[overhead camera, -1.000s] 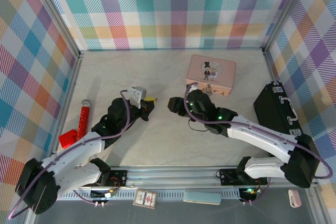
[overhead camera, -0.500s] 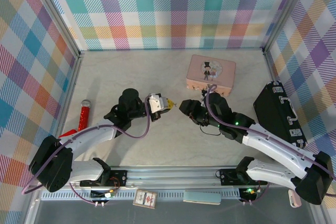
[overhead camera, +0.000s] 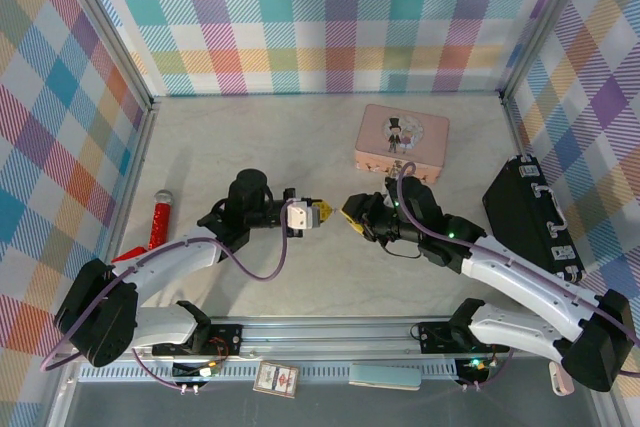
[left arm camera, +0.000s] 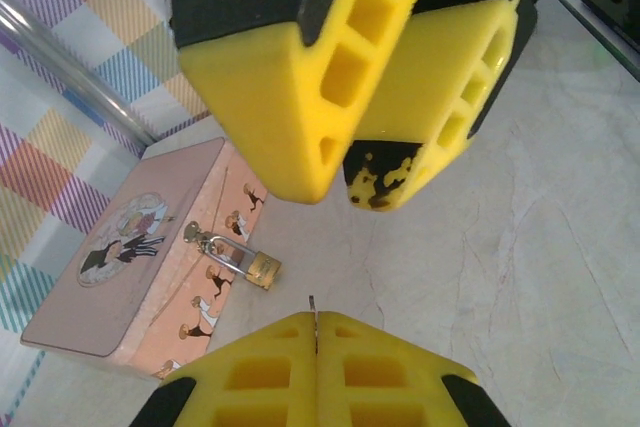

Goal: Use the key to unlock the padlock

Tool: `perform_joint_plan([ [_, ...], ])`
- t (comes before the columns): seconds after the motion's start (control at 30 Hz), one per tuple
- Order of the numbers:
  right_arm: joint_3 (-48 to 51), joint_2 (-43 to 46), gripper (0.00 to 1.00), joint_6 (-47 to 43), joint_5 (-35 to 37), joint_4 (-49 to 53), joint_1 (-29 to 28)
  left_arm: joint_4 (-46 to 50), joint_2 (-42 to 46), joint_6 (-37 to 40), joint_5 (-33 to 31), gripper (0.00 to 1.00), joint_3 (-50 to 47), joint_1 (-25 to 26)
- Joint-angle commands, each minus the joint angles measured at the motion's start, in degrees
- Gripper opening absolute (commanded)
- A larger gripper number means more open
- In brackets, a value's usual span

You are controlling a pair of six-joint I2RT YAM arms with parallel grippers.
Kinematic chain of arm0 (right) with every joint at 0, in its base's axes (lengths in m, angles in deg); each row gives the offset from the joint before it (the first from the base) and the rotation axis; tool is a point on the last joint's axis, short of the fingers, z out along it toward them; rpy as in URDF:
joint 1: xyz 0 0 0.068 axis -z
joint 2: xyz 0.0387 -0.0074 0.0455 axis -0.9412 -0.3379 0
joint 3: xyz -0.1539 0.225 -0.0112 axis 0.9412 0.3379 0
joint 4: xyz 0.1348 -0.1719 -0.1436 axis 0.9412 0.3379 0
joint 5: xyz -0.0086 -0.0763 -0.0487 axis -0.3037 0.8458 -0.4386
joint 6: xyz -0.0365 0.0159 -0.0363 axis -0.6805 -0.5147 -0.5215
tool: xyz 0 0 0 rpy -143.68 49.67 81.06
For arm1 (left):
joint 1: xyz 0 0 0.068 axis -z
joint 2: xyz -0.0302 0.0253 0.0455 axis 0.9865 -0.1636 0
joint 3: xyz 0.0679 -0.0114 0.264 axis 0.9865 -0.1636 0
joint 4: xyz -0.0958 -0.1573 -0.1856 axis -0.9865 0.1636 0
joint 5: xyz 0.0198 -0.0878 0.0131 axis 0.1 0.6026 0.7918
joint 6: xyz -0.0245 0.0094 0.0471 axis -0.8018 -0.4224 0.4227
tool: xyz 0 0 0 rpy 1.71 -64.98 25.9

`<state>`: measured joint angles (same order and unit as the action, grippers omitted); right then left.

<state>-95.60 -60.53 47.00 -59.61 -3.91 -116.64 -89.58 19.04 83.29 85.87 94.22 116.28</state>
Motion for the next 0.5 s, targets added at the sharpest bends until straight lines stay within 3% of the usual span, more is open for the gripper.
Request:
perform_joint_plan([
  [0.0, 0.1, -1.0, 0.35, 2.3, -1.2, -1.6, 0.5, -1.8, 1.7, 3.4, 3.8, 0.0, -1.0, -0.3],
  [0.47, 0.0, -3.3, 0.3, 4.6, -1.6, -3.1, 0.4, -2.8, 2.8, 6.7, 6.3, 0.0, -3.0, 0.4],
])
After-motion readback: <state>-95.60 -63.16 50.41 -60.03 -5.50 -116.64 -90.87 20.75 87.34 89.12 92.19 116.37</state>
